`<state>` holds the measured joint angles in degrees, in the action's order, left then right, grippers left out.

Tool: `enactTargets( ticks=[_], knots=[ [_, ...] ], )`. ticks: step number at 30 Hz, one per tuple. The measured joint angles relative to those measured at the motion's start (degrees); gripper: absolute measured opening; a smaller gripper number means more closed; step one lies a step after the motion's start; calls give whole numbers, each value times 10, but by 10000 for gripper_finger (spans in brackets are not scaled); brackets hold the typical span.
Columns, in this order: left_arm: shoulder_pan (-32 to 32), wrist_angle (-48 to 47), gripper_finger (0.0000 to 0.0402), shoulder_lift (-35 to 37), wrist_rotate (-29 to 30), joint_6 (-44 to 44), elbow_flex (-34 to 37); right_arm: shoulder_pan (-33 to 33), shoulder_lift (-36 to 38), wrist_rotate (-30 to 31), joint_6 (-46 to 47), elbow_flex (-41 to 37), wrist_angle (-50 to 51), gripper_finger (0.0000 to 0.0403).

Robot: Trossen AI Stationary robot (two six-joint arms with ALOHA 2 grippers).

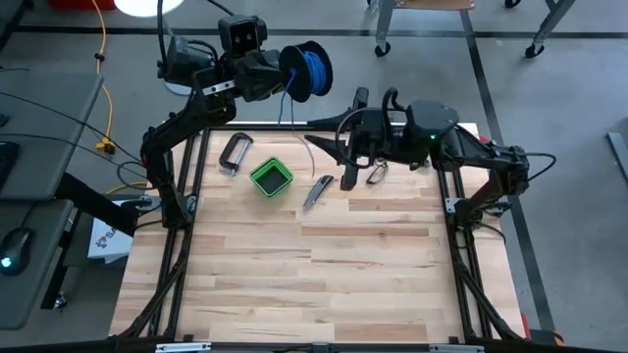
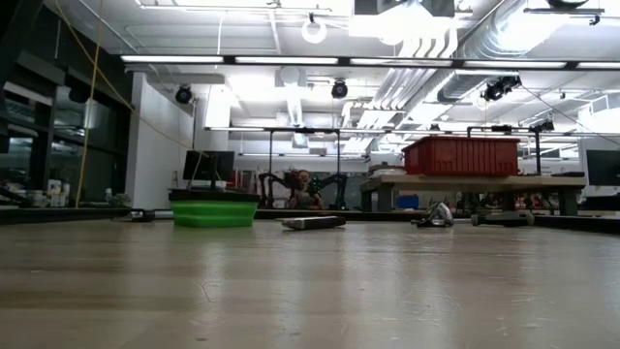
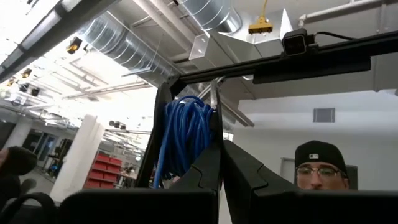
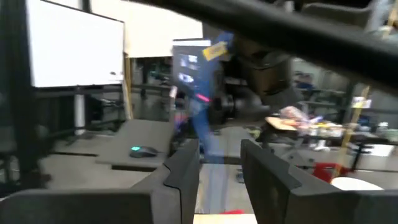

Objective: Coil cords
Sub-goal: Coil the blue wire onto the spool

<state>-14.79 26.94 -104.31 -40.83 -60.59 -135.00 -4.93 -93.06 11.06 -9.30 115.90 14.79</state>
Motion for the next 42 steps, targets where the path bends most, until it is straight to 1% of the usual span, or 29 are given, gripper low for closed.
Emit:
enactTargets(
  ticks=[3, 6, 12, 14, 20, 27, 33, 42],
  knots=[
    [2, 0, 1, 0, 3, 7, 0, 0, 0, -2, 3, 0, 0, 110],
    [4, 0, 1, 0, 13, 8, 0, 0, -3, 26, -8, 0, 1, 110],
    [14, -1, 1, 0, 19, 26, 0, 0, -20, 141, -46, 0, 5, 110],
    [15, -1, 1, 0, 20, 29, 0, -2, -23, 160, -52, 0, 4, 110],
    [15, -1, 1, 0, 27, 39, 0, -13, -23, 162, -83, 0, 0, 110],
    [15, -1, 1, 0, 29, 39, 0, -12, -23, 158, -62, 0, 9, 110],
    [15, -1, 1, 0, 30, 39, 0, -10, -23, 190, -77, 0, 12, 110],
    [17, -1, 1, 0, 30, 37, 0, -12, -23, 183, -70, 0, 9, 110]
  ],
)
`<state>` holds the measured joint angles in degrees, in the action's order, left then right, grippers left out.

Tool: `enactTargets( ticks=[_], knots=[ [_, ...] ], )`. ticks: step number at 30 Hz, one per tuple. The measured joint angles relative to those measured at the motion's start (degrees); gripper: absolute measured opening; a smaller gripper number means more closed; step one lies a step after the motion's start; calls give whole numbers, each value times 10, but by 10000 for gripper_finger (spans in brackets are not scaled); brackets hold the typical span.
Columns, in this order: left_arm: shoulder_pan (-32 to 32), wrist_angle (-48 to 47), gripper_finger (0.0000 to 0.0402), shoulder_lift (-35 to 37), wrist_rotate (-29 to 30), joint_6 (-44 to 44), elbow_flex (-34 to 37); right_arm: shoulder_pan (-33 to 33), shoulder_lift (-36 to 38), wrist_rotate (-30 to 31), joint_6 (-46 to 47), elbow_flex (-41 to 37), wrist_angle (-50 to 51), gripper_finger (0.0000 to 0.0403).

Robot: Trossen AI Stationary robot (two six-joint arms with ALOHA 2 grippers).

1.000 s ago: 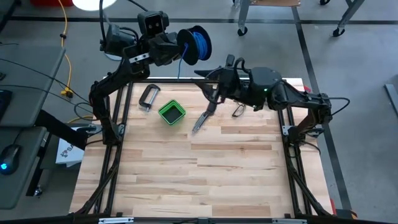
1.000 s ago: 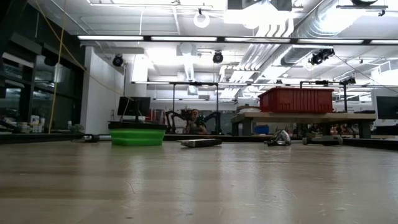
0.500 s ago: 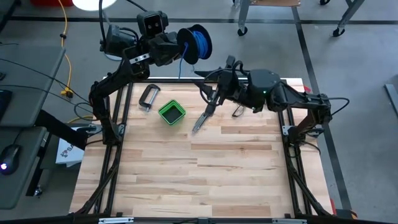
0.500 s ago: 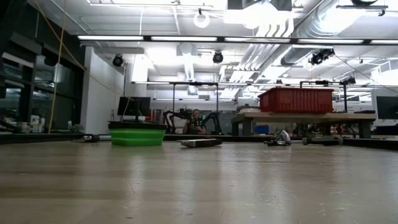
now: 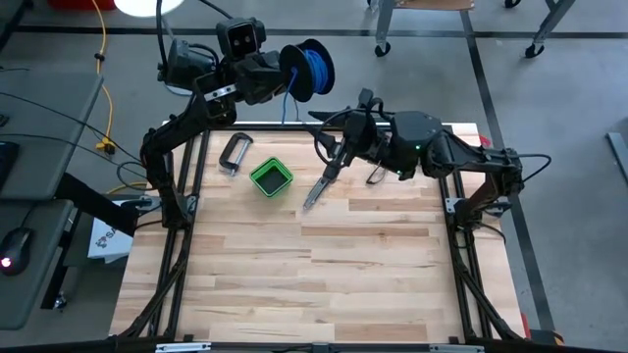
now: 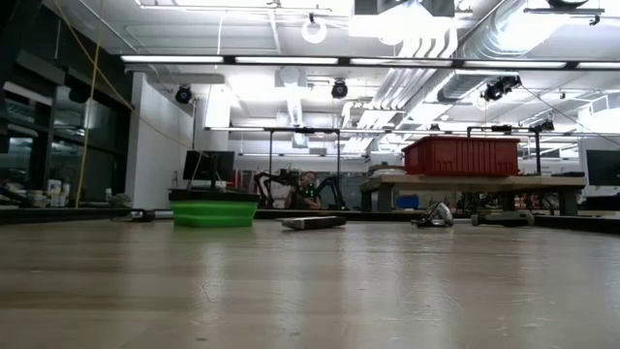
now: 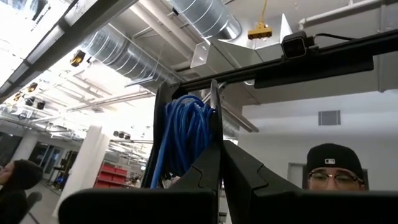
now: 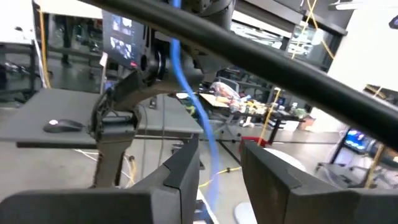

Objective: Coil cords
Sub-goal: Coil the blue wire onto the spool

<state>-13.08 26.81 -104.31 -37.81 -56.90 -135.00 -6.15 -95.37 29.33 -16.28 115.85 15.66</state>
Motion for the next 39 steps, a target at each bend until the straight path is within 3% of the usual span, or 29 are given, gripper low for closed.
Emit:
enactTargets(
  ticks=[23, 29, 39],
  knots=[
    [0, 0, 1, 0, 10, -11, 0, 0, 0, 7, -17, 0, 26, 110],
    [0, 0, 1, 0, 9, -10, 0, 0, 0, 53, -4, 0, 65, 110],
    [0, 0, 1, 0, 8, -10, 0, 0, 0, 58, -7, 0, 64, 110]
  ],
)
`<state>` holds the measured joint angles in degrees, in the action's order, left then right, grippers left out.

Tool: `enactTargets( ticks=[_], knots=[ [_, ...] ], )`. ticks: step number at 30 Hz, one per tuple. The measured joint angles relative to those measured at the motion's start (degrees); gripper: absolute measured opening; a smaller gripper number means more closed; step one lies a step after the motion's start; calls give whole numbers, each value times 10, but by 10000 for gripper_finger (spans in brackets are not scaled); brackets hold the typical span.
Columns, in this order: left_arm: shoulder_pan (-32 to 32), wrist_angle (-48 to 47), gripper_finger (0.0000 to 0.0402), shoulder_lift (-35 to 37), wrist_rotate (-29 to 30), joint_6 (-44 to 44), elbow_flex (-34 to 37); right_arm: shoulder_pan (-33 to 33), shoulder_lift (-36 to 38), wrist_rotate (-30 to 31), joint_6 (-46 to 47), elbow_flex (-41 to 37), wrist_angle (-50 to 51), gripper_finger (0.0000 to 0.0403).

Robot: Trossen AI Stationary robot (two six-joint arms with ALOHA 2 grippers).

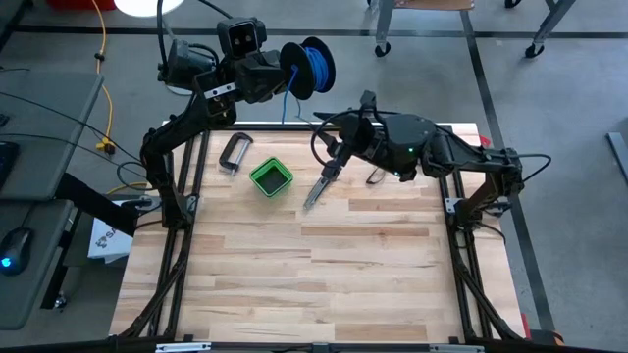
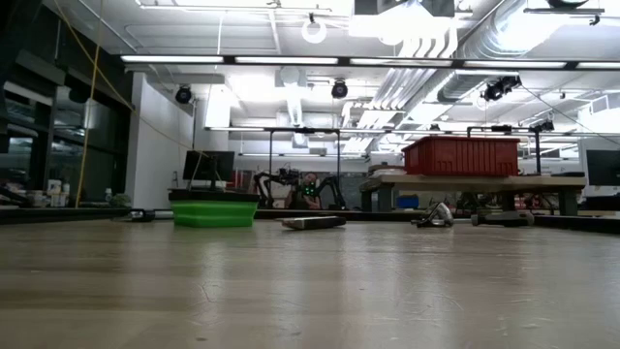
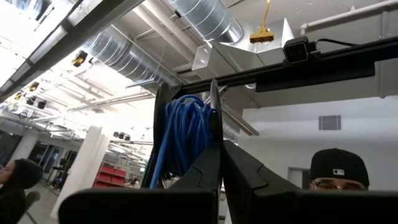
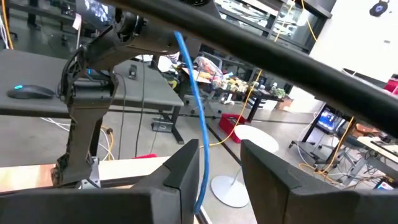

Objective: Coil cords
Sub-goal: Coil the blue wire onto the spool

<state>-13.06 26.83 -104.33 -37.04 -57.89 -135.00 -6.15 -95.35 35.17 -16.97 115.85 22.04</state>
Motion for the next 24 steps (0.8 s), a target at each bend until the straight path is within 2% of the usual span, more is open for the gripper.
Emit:
enactTargets(
  ticks=[13, 17, 21, 24],
  knots=[
    [0, 0, 1, 0, -1, 1, 0, 0, 0, -6, 6, 0, 0, 102],
    [1, 0, 1, 0, -1, 11, 0, 0, 0, -6, 6, 0, 0, 71],
    [1, 0, 1, 0, -1, 12, 0, 1, 0, 4, 18, 0, 10, 16],
    [2, 0, 1, 0, -1, 12, 0, 2, 0, 4, 38, 0, 18, 8]
  ],
)
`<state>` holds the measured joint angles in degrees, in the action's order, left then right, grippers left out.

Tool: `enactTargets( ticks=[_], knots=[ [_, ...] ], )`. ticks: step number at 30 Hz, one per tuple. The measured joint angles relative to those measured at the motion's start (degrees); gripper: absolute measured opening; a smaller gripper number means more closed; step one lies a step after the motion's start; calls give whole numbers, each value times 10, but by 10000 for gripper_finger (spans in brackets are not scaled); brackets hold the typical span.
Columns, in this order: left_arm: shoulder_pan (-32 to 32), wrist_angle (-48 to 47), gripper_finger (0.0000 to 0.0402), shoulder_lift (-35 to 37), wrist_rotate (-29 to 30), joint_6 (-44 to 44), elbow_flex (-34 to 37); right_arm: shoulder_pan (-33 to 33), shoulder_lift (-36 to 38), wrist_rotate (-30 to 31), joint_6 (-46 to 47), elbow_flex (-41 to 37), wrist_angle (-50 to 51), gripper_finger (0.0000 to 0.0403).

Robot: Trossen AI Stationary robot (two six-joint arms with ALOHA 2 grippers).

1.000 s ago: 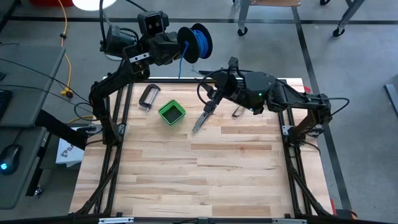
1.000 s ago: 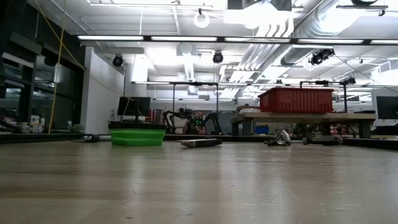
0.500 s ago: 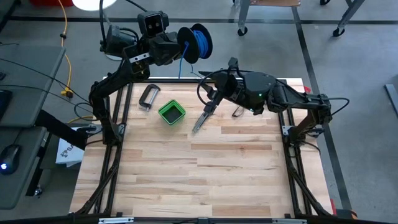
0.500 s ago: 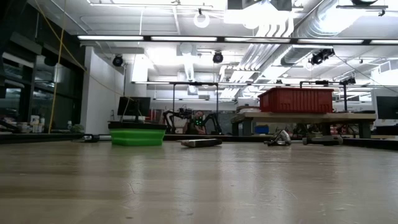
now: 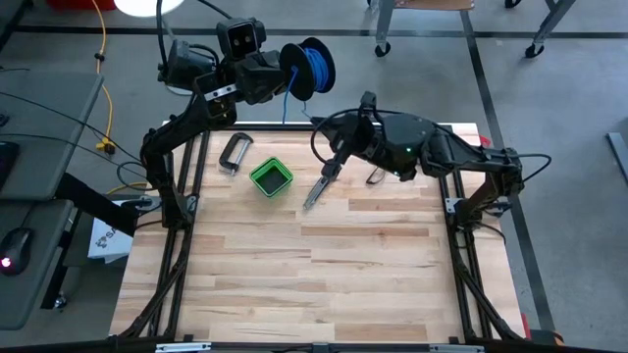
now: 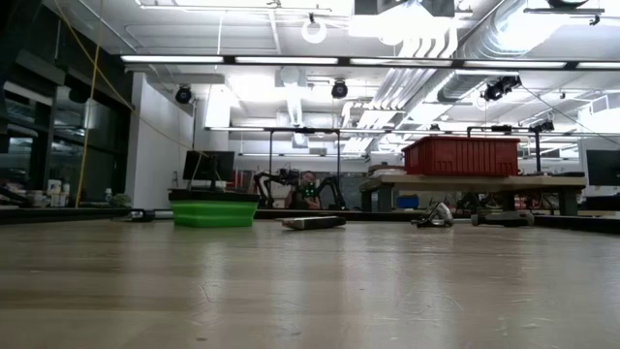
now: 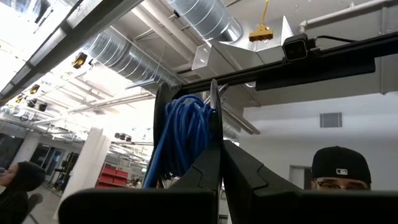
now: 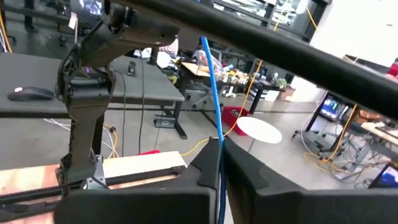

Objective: Coil cords
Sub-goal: Coil the blue wire onto the spool

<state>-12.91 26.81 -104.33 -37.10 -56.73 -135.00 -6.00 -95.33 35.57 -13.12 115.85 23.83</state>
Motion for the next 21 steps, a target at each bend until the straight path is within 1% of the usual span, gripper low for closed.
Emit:
enactTargets(
  ticks=[6, 9, 13, 16, 19, 21],
  knots=[
    [-1, 0, 1, 0, 1, 18, 0, -9, 0, -1, 10, 0, 0, 2],
    [-28, -17, 1, 3, -2, 50, 0, -29, 8, -18, 13, 0, 4, 1],
    [-84, -114, 1, 21, 8, 92, 0, -64, 31, -22, 24, 0, 22, 1],
    [-123, -183, 1, 34, 11, 98, 0, -90, 50, -18, 32, 0, 41, 1],
    [-149, -239, 1, 49, 8, 92, 1, -118, 69, 7, 31, 0, 56, 1],
    [-166, -273, 1, 59, -6, 70, 1, -134, 81, 32, 28, 0, 61, 1]
  ],
)
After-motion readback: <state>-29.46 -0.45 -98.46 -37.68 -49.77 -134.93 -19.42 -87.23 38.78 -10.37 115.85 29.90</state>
